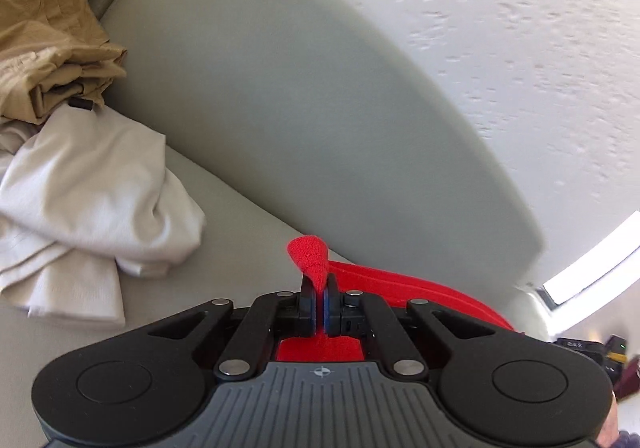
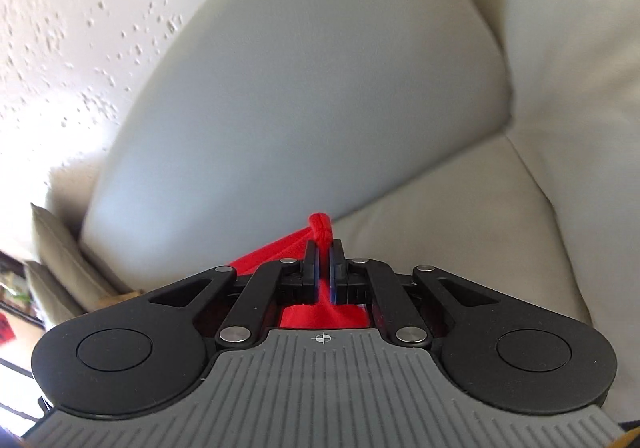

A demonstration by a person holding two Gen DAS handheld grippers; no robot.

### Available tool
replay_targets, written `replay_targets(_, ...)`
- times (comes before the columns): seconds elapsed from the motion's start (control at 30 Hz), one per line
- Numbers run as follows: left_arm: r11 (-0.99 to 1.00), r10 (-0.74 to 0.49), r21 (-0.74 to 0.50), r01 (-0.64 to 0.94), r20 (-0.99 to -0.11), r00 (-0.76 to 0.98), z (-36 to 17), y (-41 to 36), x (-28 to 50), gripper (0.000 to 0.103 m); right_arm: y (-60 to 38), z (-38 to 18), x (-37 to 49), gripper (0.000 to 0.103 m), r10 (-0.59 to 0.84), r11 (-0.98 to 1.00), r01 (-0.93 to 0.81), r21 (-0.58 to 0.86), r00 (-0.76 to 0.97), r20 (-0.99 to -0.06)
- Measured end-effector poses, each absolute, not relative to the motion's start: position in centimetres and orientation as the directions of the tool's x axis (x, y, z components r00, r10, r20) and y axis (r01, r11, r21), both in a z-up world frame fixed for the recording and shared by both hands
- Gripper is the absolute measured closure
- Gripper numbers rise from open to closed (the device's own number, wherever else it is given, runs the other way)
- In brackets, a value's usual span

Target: Fold clothes

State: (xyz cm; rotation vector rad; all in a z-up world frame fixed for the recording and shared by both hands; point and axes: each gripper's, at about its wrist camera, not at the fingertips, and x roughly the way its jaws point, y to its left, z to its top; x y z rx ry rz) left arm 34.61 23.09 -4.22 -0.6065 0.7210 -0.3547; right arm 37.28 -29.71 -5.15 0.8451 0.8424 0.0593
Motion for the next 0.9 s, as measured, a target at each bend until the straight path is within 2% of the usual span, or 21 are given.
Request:
replay_targets(0.13,0.724,-0.561,-0.671,0.158,-0.441,0.701,-2.4,23.2,27.4,0.102,-30.9,-3.5,29.6,0.098,0.401,0.571,0.332,0.751,0.685,-0.608)
replay_targets(0.3,0.792,-0.508,-0.603,0.098,-0.561,0.653,-4.6,21.0,19.8,0.102,-33.5,-5.5,19.1,0.098,0.418,0.547,0.398,0.736,0.632,-0.652)
replay_targets(0.57,0.837,-0.366,-0.547,-0.029,-0.597,0.714,-7.4,19.8,9.9,0.102,-32.9,-7.5,9.8,0.098,0.399,0.603,0.382,0.7,0.615,-0.68)
replay_targets(0.77,0.828,-0.364,-0.56,-0.035,-0.585,0.725,-6.3,19.7,6.0,0.102,-33.2,-6.4,6.0,0.098,0.378,0.629,0.347,0.696,0.645,-0.664)
replay_targets(0.9,0.856,-0.337,-0.51,-0.079,-0.667,0.664,-7.0,19.1,5.9,0.101,-33.1,-6.4,4.4,0.098,0.37,0.65,0.347,0.676,0.633,-0.68)
